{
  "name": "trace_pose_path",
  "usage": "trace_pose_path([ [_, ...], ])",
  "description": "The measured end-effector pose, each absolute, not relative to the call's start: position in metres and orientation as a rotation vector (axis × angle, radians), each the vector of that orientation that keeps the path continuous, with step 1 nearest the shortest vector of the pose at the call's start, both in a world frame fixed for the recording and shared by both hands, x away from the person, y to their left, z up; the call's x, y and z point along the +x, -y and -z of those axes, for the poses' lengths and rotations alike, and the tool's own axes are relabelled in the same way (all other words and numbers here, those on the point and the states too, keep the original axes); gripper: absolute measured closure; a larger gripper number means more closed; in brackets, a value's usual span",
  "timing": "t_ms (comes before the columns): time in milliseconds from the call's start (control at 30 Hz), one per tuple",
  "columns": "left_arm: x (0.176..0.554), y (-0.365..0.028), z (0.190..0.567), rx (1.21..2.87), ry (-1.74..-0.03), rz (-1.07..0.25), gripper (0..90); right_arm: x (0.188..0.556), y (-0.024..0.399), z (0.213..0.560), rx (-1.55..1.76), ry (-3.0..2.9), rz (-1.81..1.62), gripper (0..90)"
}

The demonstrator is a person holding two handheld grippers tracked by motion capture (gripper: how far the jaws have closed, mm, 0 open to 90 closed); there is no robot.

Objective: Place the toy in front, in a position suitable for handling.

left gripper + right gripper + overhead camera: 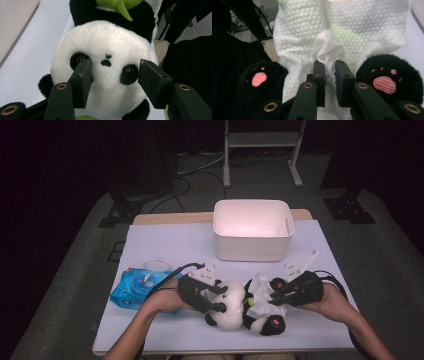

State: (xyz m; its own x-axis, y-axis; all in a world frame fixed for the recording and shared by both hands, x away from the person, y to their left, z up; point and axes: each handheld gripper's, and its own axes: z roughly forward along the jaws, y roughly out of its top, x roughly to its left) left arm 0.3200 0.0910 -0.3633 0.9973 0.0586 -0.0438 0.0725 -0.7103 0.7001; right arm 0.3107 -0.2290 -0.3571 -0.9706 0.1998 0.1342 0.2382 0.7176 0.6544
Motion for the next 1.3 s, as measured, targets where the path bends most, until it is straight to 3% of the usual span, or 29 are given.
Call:
trace_pose_path([
  [433,0.320,-0.089,0.369,2.353,-0.098,0.019,46.1,0.313,0.207,0.350,-0.300,2.871,1.116,80.0],
  [933,0.321,-0.091,0.366,2.346,-0.109,0.008,40.4,0.304,0.242,0.356,-0.381,2.831,1.129,80.3],
  [1300,0.321,-0.087,0.370,2.350,-0.114,0.017,42.0,0.308,0.221,0.349,-0.327,2.869,1.121,80.3],
])
